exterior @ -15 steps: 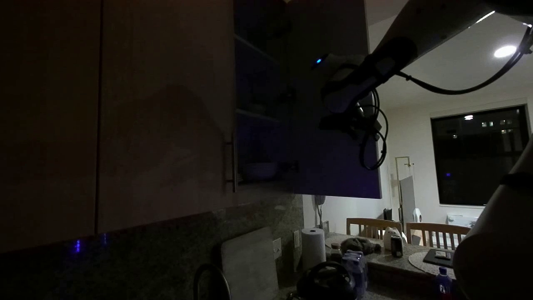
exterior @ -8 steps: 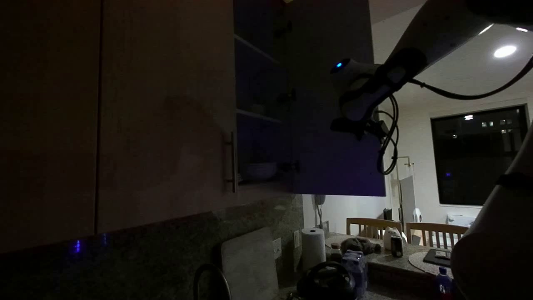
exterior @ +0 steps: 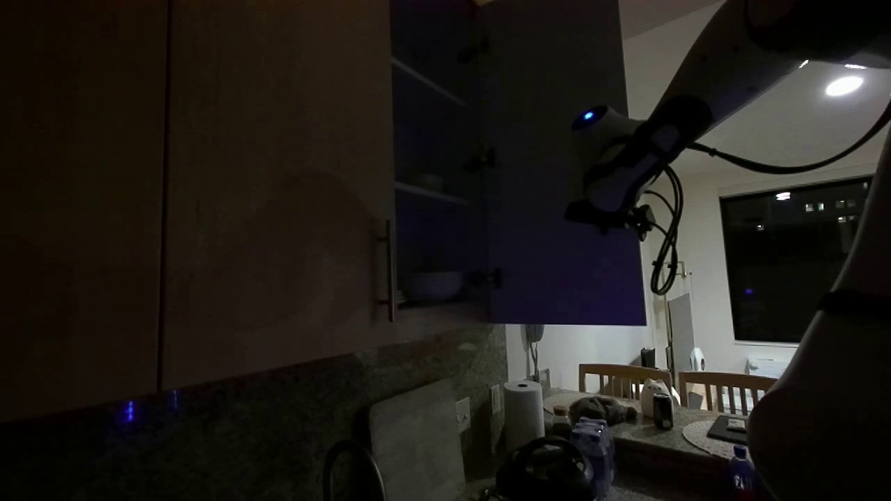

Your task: Open the third cabinet door from the right

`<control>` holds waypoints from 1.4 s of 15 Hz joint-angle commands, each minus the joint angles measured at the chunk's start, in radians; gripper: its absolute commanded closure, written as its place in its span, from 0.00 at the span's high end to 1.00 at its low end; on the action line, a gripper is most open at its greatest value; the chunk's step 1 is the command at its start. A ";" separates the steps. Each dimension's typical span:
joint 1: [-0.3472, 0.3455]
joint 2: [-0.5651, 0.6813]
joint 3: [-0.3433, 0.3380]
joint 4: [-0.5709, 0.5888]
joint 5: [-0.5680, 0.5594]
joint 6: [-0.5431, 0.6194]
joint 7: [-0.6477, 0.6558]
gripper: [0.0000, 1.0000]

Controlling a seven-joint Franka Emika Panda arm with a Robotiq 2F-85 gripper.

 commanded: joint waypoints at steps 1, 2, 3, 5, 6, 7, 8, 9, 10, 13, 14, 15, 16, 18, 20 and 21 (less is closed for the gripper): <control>0.023 0.014 -0.007 -0.020 0.189 0.048 -0.209 1.00; 0.027 0.005 0.010 -0.040 0.245 0.042 -0.255 1.00; 0.032 -0.007 0.024 -0.059 0.293 0.038 -0.307 1.00; 0.043 -0.029 0.057 -0.098 0.384 0.032 -0.398 1.00; 0.049 -0.036 0.073 -0.113 0.432 0.027 -0.443 1.00; 0.055 -0.042 0.092 -0.131 0.484 0.023 -0.483 1.00; 0.063 -0.044 0.108 -0.143 0.535 0.014 -0.525 1.00; 0.074 -0.045 0.121 -0.154 0.588 0.008 -0.570 1.00; 0.086 -0.045 0.132 -0.166 0.643 0.004 -0.614 1.00; 0.127 -0.037 0.158 -0.194 0.797 0.001 -0.751 1.00; 0.143 -0.033 0.165 -0.202 0.849 -0.002 -0.801 1.00; 0.158 -0.030 0.170 -0.207 0.900 -0.010 -0.849 1.00; 0.172 -0.028 0.172 -0.213 0.950 -0.023 -0.902 1.00; 0.195 -0.029 0.170 -0.220 1.044 -0.070 -1.010 1.00; 0.212 -0.031 0.164 -0.218 1.124 -0.139 -1.118 1.00; 0.216 -0.033 0.162 -0.222 1.155 -0.177 -1.166 1.00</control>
